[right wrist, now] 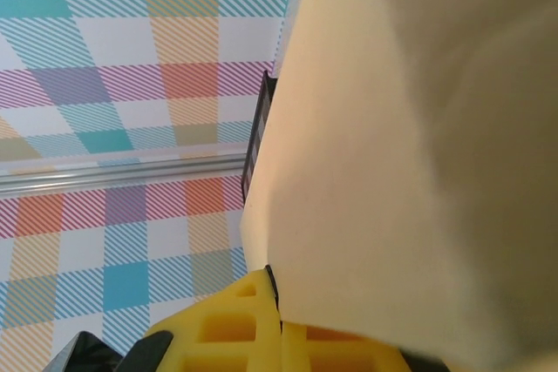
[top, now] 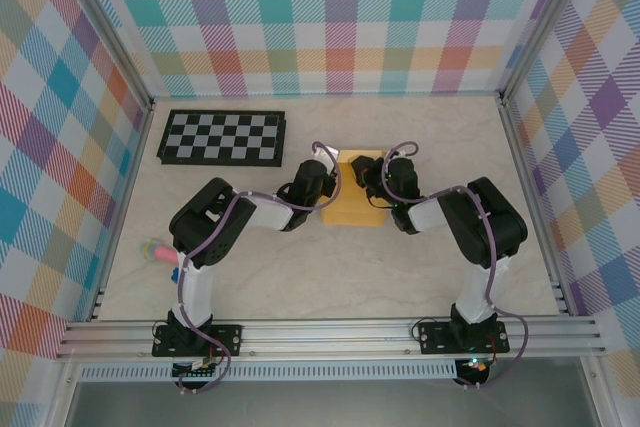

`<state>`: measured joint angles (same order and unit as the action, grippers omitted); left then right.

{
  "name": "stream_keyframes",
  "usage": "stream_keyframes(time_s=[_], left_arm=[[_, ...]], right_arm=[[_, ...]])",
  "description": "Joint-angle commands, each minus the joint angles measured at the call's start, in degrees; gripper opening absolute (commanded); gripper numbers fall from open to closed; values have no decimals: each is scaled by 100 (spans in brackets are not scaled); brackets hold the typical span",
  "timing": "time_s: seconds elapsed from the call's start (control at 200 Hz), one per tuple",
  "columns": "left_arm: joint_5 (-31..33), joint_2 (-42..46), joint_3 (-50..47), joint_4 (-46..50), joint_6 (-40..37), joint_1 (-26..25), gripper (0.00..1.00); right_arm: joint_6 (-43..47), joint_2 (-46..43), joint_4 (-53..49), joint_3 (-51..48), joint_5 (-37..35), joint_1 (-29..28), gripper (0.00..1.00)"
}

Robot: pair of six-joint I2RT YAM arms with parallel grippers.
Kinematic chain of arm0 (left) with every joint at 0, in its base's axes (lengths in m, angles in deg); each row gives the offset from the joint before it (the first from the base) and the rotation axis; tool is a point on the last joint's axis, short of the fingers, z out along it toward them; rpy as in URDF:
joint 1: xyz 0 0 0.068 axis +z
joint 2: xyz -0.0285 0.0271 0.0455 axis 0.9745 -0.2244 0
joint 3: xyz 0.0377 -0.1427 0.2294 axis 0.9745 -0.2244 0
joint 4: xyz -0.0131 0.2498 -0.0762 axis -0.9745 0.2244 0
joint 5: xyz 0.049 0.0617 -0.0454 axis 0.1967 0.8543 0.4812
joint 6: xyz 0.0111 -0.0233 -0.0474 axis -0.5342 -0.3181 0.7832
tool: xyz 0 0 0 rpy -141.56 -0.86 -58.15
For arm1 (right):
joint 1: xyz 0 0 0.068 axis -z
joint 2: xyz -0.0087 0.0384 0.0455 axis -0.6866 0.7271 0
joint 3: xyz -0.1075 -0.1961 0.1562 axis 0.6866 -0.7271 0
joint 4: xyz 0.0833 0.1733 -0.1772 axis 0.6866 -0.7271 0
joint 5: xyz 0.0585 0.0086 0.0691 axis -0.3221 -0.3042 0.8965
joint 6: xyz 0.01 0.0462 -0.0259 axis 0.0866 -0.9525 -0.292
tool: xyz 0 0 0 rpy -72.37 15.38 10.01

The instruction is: Fold the paper box

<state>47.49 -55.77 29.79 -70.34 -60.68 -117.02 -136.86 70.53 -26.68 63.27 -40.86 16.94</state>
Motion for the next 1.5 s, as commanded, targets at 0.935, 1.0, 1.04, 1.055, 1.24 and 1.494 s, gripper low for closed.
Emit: stream_keyframes(time_s=[0.935, 1.0, 1.04, 1.055, 1.24, 1.494], left_arm=[[-2190, 654, 533, 1782, -96, 519, 0], [-2261, 662, 663, 2069, -80, 586, 0], [-2324, 668, 686, 2155, -88, 618, 0], [-2340, 678, 687, 2177, -85, 630, 0], [-2501, 789, 622, 2279, -55, 729, 0], [-2254, 785, 199, 1673, -460, 738, 0]], right_arm=[[3649, -3632, -7982, 1271, 1484, 1788, 60], [4051, -3472, -8174, 1358, 1681, 2104, 61], [4342, -3418, -8156, 1350, 1803, 2263, 62], [4442, -3398, -8163, 1342, 1811, 2311, 63], [6023, -3121, -7882, 1219, 2276, 2503, 63], [6927, -3381, -6672, 312, 1913, 2514, 66]])
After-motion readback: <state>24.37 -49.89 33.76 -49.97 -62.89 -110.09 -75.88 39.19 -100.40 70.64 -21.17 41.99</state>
